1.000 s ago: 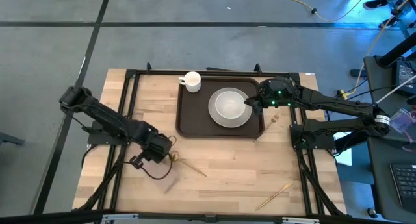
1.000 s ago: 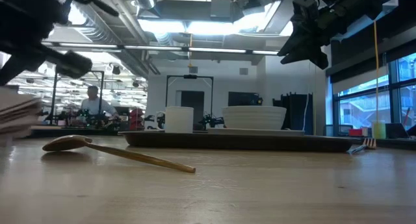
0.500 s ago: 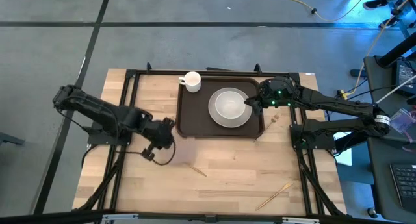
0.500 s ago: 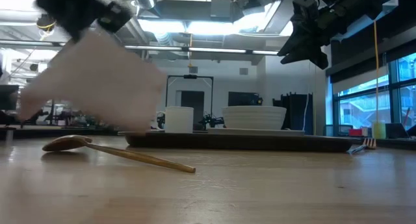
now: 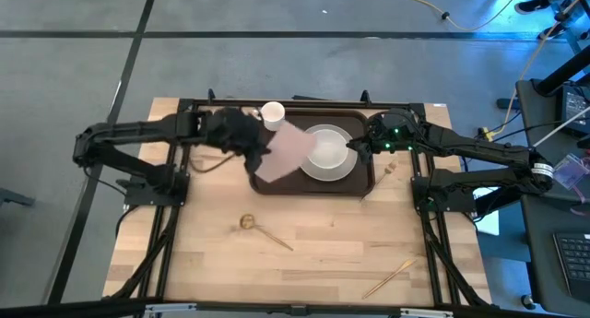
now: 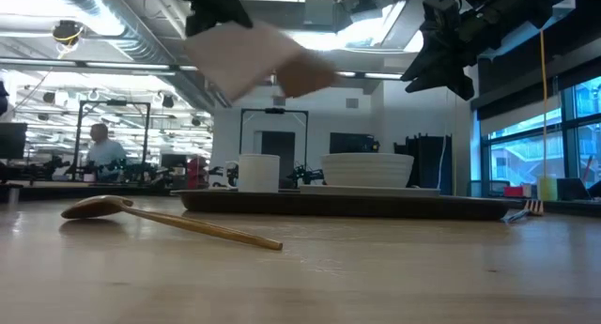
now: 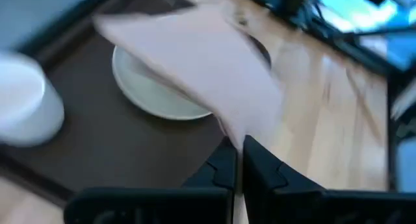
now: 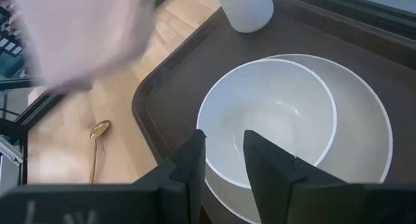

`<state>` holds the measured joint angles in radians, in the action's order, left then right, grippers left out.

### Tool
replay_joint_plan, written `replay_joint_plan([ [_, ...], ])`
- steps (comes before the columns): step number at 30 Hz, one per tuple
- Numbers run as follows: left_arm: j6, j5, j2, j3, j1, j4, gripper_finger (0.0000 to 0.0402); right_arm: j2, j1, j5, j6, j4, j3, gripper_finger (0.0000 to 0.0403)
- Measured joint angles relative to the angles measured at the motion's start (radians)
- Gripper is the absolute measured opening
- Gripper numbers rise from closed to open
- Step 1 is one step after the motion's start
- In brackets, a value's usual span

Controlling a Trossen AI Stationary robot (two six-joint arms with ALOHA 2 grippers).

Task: Set up tray
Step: Put the light brown napkin on the brown serving tray to the left of the gray plate

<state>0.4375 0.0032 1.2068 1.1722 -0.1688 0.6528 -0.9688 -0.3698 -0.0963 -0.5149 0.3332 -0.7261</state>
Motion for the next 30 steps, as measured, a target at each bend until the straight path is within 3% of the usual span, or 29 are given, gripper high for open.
replay_joint_plan([
  [8,0.293,0.109,0.012,-0.153,-0.127,-0.038,0.0003,0.000,0.000,0.000,0.026,0.000,0.000,0.0108],
  [13,0.402,0.238,0.021,-0.308,-0.163,-0.264,0.0003,0.000,0.000,0.000,0.030,0.000,0.000,0.0108],
  [20,0.485,0.247,0.019,-0.355,-0.208,-0.643,0.0003,0.000,0.000,0.000,0.029,0.001,0.000,0.0108],
  [22,0.493,0.209,0.017,-0.352,-0.211,-0.639,0.0003,0.000,0.000,0.000,0.028,0.001,0.000,0.0108],
  [26,0.508,0.139,0.020,-0.357,-0.204,-0.472,0.0004,0.000,0.000,0.000,0.027,0.001,0.000,0.0108],
  [30,0.553,0.092,0.020,-0.416,-0.198,-0.457,0.0004,0.000,0.000,0.000,0.027,0.001,0.000,0.0108],
])
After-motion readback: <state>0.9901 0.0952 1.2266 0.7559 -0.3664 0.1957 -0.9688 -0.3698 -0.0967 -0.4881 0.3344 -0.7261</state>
